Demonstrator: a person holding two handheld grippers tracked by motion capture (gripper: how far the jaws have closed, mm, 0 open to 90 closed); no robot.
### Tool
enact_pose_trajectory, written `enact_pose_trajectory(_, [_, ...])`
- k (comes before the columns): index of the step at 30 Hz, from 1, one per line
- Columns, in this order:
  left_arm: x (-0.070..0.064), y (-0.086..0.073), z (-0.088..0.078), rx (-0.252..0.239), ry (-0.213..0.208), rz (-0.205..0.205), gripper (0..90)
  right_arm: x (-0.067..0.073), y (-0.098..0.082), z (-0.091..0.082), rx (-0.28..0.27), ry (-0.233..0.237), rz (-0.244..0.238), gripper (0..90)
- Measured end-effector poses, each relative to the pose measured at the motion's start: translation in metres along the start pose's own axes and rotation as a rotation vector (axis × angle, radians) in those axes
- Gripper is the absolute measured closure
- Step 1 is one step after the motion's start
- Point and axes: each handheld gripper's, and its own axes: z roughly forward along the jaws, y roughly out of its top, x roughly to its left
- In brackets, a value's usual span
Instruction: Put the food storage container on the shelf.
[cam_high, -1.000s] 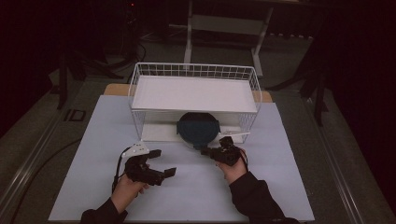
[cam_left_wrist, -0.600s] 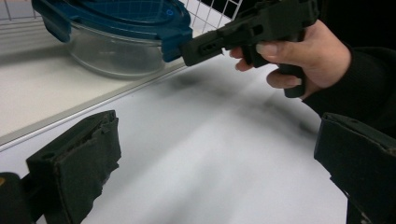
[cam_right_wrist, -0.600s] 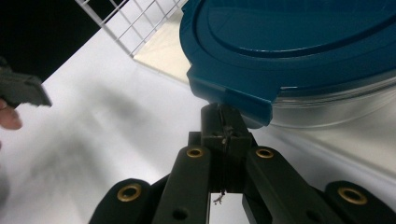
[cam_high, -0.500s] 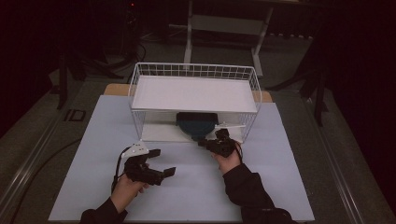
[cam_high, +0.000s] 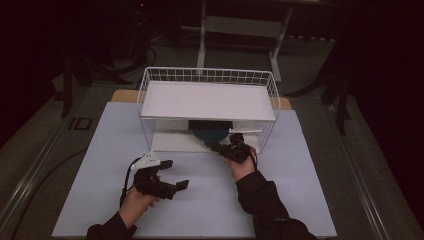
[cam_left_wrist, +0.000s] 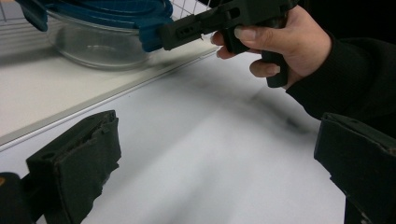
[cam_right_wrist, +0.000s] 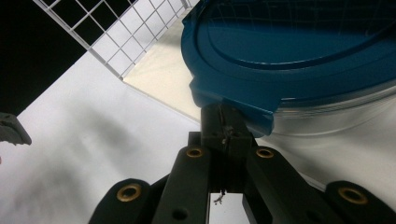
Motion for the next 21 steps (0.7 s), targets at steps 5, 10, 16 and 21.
enact_pose_trajectory(5, [0.0, 0.0, 0.0, -0.002, 0.0, 0.003, 0.6, 0.007, -0.005, -0.01, 0.0, 0.018, -0.019, 83.0])
enact_pose_trajectory(10, [-0.001, 0.001, -0.002, -0.006, -0.003, 0.009, 0.6, 0.012, -0.014, -0.023, -0.022, 0.025, -0.042, 56.8])
enact_pose_trajectory(16, [-0.003, 0.001, -0.003, -0.009, -0.007, 0.016, 0.6, 0.015, -0.025, -0.038, -0.07, 0.022, -0.068, 27.4])
enact_pose_trajectory(21, [-0.004, 0.001, -0.005, -0.012, -0.01, 0.031, 0.6, 0.015, -0.039, -0.058, -0.094, 0.044, -0.079, 19.3])
